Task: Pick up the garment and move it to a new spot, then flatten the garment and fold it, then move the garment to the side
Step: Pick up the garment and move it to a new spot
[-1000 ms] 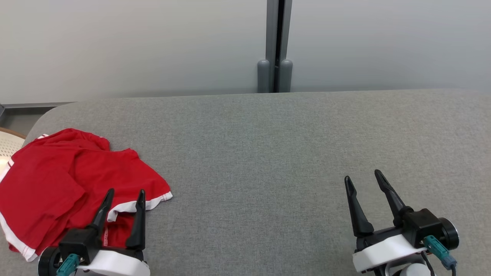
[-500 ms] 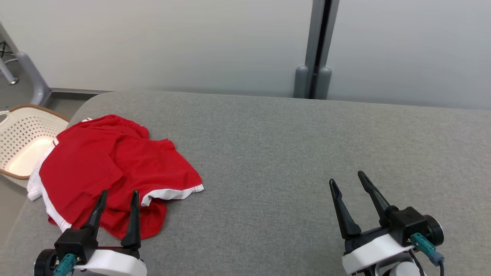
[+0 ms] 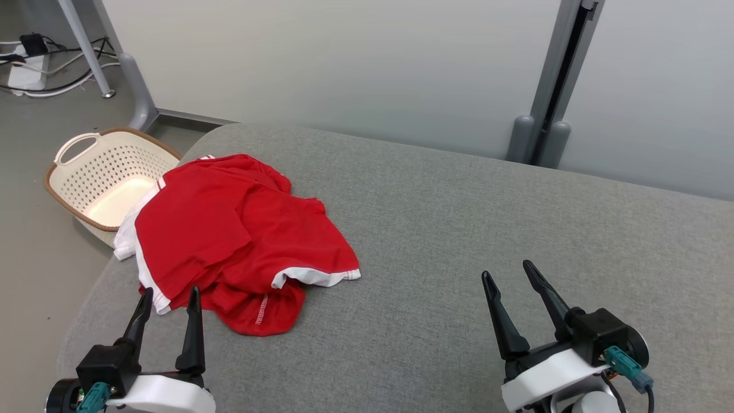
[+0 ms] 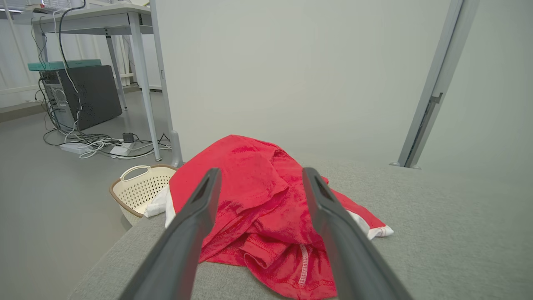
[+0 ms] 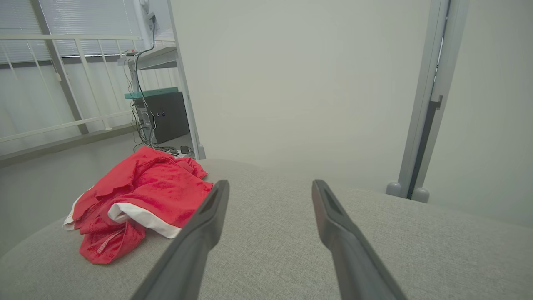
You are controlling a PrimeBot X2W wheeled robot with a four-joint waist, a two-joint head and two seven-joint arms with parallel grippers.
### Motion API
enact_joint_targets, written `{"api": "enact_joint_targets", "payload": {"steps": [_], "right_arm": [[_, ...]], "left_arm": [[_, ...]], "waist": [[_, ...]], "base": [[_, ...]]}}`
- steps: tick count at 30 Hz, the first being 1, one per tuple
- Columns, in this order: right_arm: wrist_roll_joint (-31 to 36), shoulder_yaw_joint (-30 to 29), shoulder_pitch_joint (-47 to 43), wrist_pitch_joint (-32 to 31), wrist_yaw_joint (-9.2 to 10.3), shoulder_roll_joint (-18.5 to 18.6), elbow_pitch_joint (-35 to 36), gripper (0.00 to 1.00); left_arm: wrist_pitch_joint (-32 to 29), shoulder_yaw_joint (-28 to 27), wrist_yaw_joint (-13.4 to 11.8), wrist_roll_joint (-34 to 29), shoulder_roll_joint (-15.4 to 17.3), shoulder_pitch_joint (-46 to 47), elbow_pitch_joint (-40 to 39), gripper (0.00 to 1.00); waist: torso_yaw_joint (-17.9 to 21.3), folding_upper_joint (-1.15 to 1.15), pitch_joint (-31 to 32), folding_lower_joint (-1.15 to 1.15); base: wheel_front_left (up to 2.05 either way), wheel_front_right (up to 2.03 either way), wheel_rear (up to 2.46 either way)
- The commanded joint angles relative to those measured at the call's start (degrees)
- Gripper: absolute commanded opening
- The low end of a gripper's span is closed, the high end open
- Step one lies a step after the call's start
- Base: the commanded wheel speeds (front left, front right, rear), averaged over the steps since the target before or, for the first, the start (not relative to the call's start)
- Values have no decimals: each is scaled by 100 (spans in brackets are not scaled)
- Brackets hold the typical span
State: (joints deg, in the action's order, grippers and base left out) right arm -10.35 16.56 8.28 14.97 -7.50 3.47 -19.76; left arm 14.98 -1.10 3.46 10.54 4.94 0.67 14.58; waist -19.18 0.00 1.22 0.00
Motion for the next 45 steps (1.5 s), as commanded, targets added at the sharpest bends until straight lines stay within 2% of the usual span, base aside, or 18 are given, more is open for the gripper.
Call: {"api": "enact_joint_targets", "payload": {"steps": [1, 20, 30, 37, 40, 45], "right_arm": [[-23, 16, 83, 27, 1, 8, -19, 100], [-106, 134, 227, 31, 2, 60, -201, 100], [-64, 99, 343, 26, 2, 165, -260, 100], [40, -61, 408, 23, 2, 276, -279, 100], [90, -105, 474, 23, 2, 338, -268, 100], [162, -112, 535, 22, 2, 487, -245, 100]], "left_arm": [[21, -76, -32, -53, 12, 32, -16, 100], [24, -445, -89, -82, -119, 177, 196, 100], [26, -536, 134, -142, -183, 472, 429, 100], [18, -518, 318, -55, -39, 888, 774, 100], [-1, -355, 373, 120, 155, 1180, 1138, 100], [-412, 50, 407, 549, 526, 1795, 1600, 100]], "waist": [[-88, 0, 5, 0], [-360, 0, -92, 0], [-437, 0, -335, 0], [-372, 0, -592, 0], [-297, 0, -738, 0], [-168, 0, -1011, 0]], "base": [[0, 0, 0], [0, 0, 0], [0, 0, 0], [0, 0, 0], [0, 0, 0], [0, 0, 0]]}}
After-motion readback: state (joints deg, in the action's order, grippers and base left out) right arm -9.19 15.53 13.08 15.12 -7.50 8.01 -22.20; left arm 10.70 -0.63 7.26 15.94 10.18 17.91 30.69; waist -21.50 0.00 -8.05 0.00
